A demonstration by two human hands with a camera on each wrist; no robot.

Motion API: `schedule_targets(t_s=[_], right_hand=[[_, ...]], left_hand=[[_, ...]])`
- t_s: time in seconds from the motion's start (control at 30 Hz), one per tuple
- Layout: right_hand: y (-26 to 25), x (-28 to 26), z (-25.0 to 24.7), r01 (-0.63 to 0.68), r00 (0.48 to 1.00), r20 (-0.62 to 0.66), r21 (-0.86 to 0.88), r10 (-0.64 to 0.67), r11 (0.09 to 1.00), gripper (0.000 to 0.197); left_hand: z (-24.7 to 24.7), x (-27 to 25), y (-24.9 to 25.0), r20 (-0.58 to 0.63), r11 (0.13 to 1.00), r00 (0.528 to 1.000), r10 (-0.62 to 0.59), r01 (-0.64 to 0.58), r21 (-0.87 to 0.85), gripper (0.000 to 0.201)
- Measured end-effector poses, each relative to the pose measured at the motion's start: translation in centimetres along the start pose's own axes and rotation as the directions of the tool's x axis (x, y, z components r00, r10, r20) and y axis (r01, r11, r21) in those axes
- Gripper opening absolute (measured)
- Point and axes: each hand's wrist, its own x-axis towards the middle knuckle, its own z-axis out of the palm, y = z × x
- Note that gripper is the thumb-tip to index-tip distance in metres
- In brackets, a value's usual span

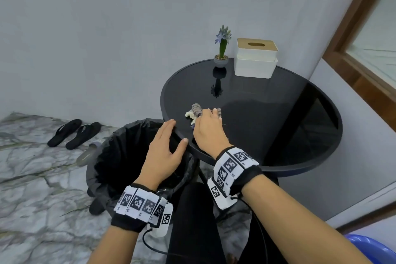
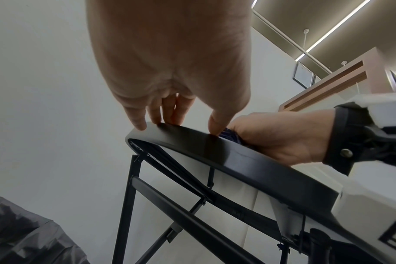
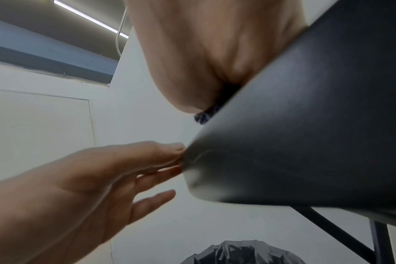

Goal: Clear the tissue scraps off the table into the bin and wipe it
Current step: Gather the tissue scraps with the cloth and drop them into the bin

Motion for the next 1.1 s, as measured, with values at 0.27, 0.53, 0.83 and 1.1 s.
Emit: schedule_targets(t_s=[0.27,0.53,0.83,1.1], right_hand=[[-3.1,-0.3,0.6,0.068,0.978,-0.208,0.273,-0.010,0.960,0.021],[-7.1,1.9,1.8,0.033,0.970,-0.222,0.521,0.098,0.853,0.030],[-10.6,5.6,2.8,0.006,0.983,-0.140,0.657,0.115,0.754,0.028],[-10.9,6.4,2.4,-0.013,0.992,-0.072,0.752,0.101,0.659,0.028]], left_hand=[[-2.0,0.7,-2.6,-0.030,1.000,0.999,-0.024,0.024,0.007,0.059],[-4.6,1.1,-7.1,-0.013,0.987,0.988,-0.155,0.155,0.035,0.064],[-5.6,2.5,-10.3,-0.054,0.973,0.972,-0.227,0.228,0.023,0.064],[-5.3,3.2,-10.9,-0.064,0.969,0.967,-0.246,0.247,-0.002,0.062]])
